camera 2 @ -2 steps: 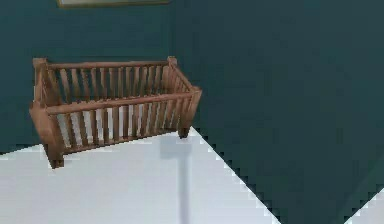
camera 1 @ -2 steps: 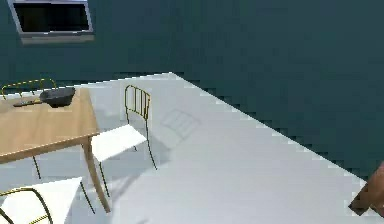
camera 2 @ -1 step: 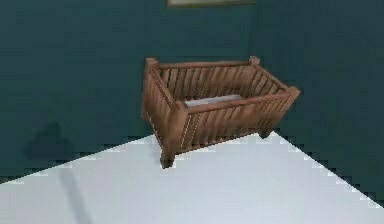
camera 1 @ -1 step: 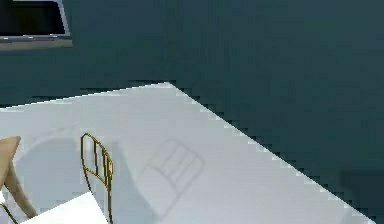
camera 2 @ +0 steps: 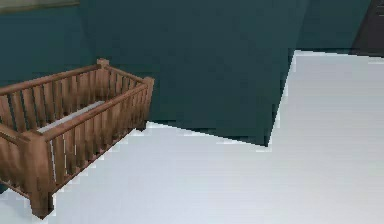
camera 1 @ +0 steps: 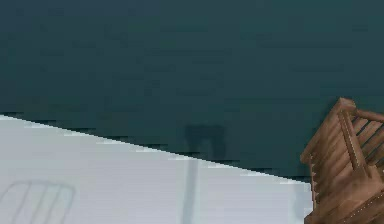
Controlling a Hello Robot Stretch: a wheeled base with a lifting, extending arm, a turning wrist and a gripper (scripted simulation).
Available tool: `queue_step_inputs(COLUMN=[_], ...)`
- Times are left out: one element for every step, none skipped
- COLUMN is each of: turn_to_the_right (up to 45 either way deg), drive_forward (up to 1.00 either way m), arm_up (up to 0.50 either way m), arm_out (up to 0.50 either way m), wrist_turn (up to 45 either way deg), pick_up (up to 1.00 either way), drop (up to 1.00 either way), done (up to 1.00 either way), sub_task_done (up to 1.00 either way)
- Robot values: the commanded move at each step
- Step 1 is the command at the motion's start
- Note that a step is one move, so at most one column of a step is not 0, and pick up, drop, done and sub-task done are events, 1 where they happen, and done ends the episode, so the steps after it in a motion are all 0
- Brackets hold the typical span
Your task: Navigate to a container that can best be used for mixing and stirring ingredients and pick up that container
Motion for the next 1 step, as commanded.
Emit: queue_step_inputs(turn_to_the_right=[0.0], drive_forward=[0.05], arm_up=[0.00], arm_out=[0.00], wrist_turn=[0.0], pick_up=[0.00], drop=[0.00], done=[0.00], sub_task_done=[0.00])
